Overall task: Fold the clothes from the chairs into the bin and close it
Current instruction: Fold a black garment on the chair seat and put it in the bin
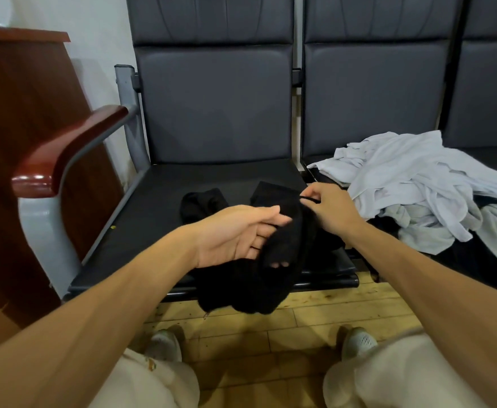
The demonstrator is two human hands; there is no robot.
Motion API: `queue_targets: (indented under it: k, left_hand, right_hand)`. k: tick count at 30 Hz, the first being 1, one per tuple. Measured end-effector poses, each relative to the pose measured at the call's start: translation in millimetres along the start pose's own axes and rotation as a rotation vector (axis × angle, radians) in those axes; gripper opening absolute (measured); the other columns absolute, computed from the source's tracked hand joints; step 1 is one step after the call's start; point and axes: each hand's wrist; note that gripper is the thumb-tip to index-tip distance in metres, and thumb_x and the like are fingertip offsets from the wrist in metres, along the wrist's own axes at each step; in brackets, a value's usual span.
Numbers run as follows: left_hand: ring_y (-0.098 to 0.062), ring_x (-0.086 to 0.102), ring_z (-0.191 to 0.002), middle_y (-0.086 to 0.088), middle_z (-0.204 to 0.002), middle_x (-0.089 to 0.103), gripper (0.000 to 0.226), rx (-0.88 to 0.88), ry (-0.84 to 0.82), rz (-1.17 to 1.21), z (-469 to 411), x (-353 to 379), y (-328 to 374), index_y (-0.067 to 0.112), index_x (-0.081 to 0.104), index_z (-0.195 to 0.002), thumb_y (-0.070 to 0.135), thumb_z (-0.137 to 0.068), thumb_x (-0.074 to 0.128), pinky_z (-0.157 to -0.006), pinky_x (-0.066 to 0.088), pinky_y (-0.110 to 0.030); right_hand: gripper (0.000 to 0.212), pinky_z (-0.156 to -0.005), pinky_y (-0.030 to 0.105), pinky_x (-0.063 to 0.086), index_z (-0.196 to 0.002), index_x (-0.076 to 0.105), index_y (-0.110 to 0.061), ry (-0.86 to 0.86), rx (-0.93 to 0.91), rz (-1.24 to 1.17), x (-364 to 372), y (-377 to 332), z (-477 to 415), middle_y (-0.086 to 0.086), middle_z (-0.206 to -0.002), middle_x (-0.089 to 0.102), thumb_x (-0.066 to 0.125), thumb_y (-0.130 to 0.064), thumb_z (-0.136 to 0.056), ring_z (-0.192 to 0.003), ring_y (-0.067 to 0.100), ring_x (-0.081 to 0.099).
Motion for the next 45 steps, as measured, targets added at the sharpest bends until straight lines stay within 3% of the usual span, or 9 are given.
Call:
queue_targets:
  k: [7,14,20,23,28,32,37,40,45]
  left_hand:
    - [-0.016,0.069,-0.08,-0.007,-0.09,0.072,0.029,0.106,0.413,-0.472,-8,-39,-22,0.015,0.069,-0.096,0.005,-0.098,0.042,-0.073,0.053,-0.025]
    - [-0.009,0.032,-0.126,0.012,-0.134,0.033,0.033,-0.212,-0.046,-1.081,1,-77,-51,0.03,0.048,-0.133,0.023,-0.101,0.048,-0.105,0.026,-0.022]
    - [-0.017,0.017,-0.145,0.008,-0.157,0.017,0.049,-0.2,0.107,-1.162,-17,-96,-74,0.029,0.023,-0.151,0.033,-0.104,0.037,-0.119,0.02,-0.037]
    - [-0.021,0.018,-0.145,0.002,-0.158,0.02,0.052,-0.239,0.245,-1.243,-25,-114,-80,0.021,0.022,-0.152,0.039,-0.104,0.03,-0.119,0.019,-0.037]
    - [-0.024,0.041,-0.131,-0.006,-0.144,0.039,0.044,-0.219,0.545,-1.044,-22,-139,-82,0.014,0.042,-0.143,0.032,-0.104,0.037,-0.105,0.034,-0.03]
    - [-0.022,0.053,-0.112,-0.004,-0.123,0.053,0.028,-0.21,0.565,-1.096,-3,-154,-85,0.018,0.064,-0.121,0.029,-0.098,0.053,-0.096,0.043,-0.032]
    - [-0.017,0.062,-0.086,0.003,-0.086,0.064,0.009,-0.103,0.76,-0.909,24,-154,-81,0.024,0.065,-0.09,0.018,-0.095,0.059,-0.076,0.047,-0.027]
    - [-0.015,0.06,-0.057,-0.003,-0.065,0.064,0.011,0.038,0.908,-0.707,31,-143,-74,0.018,0.062,-0.093,0.012,-0.097,0.054,-0.056,0.042,-0.022]
    - [-0.022,0.067,-0.061,-0.013,-0.089,0.066,0.016,0.106,1.066,-0.147,30,-132,-66,0.011,0.055,-0.103,0.002,-0.1,0.042,-0.054,0.056,-0.027]
  right_hand:
    - [0.011,-0.078,0.021,0.038,-0.1,0.07,-0.014,-0.205,0.043,0.143,-7,13,8,0.003,-0.096,0.069,0.062,-0.016,-0.092,-0.086,0.012,0.059]
    - [0.014,-0.083,0.023,0.044,-0.097,0.074,-0.013,-0.195,0.011,0.21,0,9,2,0.0,-0.09,0.068,0.061,-0.014,-0.09,-0.091,0.016,0.061]
    - [0.02,-0.089,0.039,0.052,-0.089,0.071,-0.023,-0.12,0.096,0.253,17,14,-11,0.004,-0.095,0.07,0.055,-0.011,-0.085,-0.099,0.025,0.063]
    - [0.02,-0.09,0.033,0.05,-0.089,0.069,-0.023,-0.068,0.098,0.201,22,17,-22,0.003,-0.092,0.069,0.054,-0.01,-0.087,-0.098,0.024,0.062]
    - [0.023,-0.091,0.039,0.051,-0.091,0.071,-0.027,0.058,0.1,0.154,25,19,-33,0.0,-0.095,0.069,0.054,-0.012,-0.09,-0.101,0.023,0.061]
    - [0.022,-0.088,0.04,0.051,-0.09,0.069,-0.025,0.142,0.073,0.153,23,16,-33,0.003,-0.1,0.07,0.052,-0.01,-0.09,-0.099,0.026,0.062]
    - [0.021,-0.087,0.04,0.048,-0.099,0.071,-0.017,0.23,0.046,0.183,13,14,-23,0.005,-0.098,0.071,0.053,-0.01,-0.091,-0.097,0.028,0.062]
    - [0.02,-0.087,0.042,0.048,-0.099,0.07,-0.017,0.211,0.05,0.227,13,12,-16,0.006,-0.098,0.071,0.053,-0.011,-0.09,-0.096,0.03,0.062]
    - [0.019,-0.079,0.032,0.042,-0.102,0.064,-0.011,0.178,0.093,0.129,17,6,-7,0.01,-0.1,0.067,0.047,-0.01,-0.093,-0.1,0.031,0.059]
Point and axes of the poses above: each hand's wrist, its own z-axis away from the middle knuckle, its own x-axis out of the palm, y = z × x
